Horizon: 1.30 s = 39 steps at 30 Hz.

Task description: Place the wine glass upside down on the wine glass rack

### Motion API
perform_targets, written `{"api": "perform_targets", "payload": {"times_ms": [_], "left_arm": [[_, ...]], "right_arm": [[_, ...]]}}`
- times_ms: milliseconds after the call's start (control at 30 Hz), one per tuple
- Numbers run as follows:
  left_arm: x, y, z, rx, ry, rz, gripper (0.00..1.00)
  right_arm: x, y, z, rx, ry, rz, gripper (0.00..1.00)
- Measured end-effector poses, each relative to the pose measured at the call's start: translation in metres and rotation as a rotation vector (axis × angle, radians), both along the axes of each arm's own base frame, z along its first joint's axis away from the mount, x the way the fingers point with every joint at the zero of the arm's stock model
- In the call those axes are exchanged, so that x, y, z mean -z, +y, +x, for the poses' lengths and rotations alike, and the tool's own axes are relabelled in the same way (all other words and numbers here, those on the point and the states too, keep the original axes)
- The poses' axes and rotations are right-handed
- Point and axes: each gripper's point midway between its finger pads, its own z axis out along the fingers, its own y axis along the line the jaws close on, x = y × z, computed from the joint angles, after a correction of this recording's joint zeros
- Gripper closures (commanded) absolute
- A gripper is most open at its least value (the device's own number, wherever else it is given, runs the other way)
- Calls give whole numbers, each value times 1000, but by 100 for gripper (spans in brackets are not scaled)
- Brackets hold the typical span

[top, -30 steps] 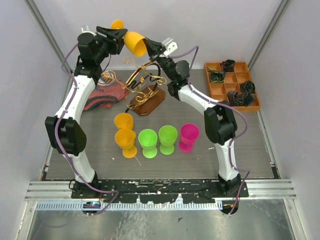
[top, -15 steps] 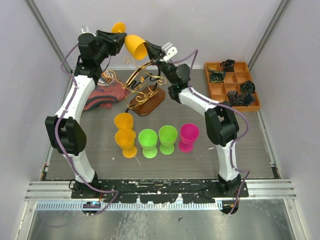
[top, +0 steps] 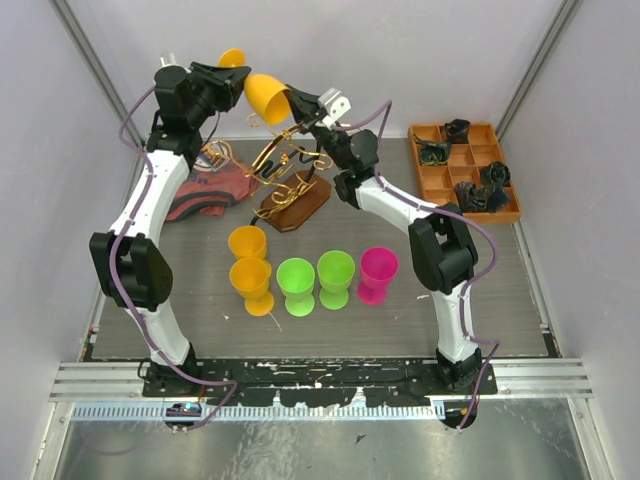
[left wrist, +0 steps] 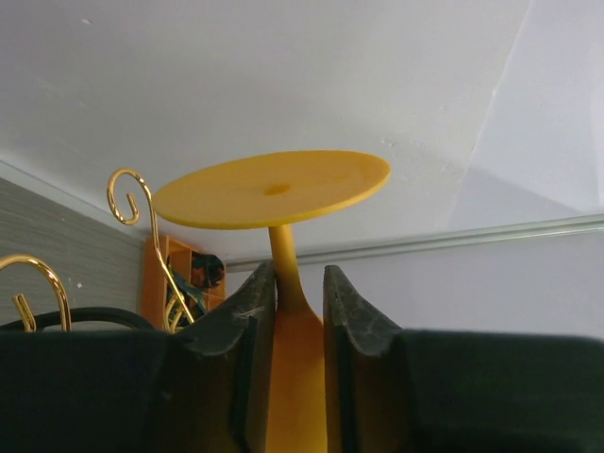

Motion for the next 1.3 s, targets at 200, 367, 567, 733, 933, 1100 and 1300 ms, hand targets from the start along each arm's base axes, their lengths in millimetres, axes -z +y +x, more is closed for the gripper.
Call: {"api": "perform_targets", "payload": {"times_ms": [200,367,567,733,933,1100,1300], "left_arm": [[-2,4,1,-7,-14,13,98],[-14,15,5,-2,-76,80,100],[-49,55,9,-35,-244,244,98],[-61,85,7,-48,-367,430,99],[-19,116,-2,-67,-371,741,100],[18,130,-46,-96,-352,985,100],[26,146,-89,-192,-410,1166,100]], "right_arm": [[5,5,-3,-15,0,-17,49],[17,5,-11,-12,18,-54,33],[6,-12,-26,49,-2,-86,21],[-20,-37,-35,154,-18,-92,12],[-35,-65,-32,290,26,-131,4],[-22,-86,-18,364,97,-169,0],[6,-109,4,415,210,-211,0]]}}
